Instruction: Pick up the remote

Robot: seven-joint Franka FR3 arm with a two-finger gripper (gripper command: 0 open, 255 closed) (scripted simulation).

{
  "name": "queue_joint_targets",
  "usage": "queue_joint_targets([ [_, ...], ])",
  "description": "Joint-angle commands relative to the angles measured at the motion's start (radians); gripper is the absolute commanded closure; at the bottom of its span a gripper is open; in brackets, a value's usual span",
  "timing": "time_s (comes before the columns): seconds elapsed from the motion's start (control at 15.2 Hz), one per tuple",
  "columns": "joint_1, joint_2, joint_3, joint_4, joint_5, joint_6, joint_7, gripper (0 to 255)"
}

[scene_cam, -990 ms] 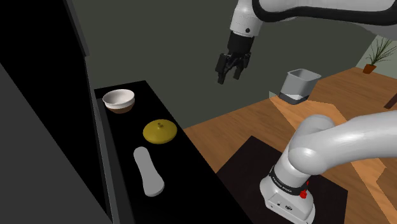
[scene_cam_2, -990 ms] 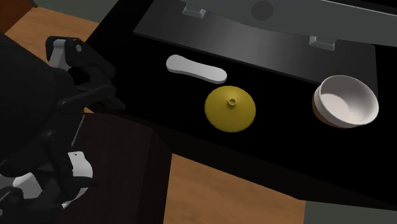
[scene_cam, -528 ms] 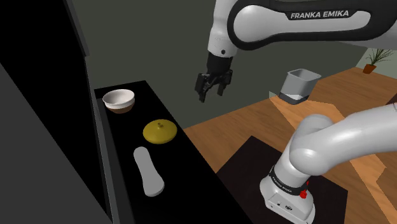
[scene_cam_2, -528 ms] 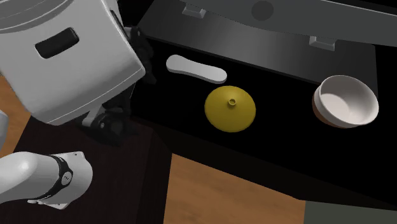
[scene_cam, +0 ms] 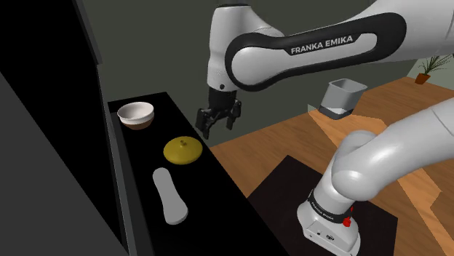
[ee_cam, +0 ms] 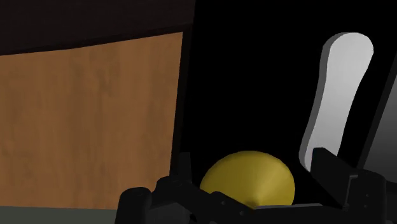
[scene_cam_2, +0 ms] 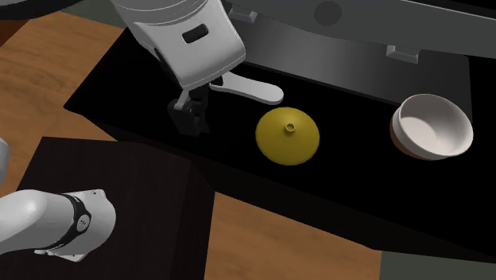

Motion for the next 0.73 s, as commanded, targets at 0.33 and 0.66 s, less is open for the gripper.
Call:
queue_joint_targets([
  [0.33, -0.001, 0.233, 0.150, 0.068, -0.029, 0.154, 0.178, 0],
  [0.66, -0.005, 0.433, 0.239, 0.156, -0.127, 0.239, 0.334, 0],
])
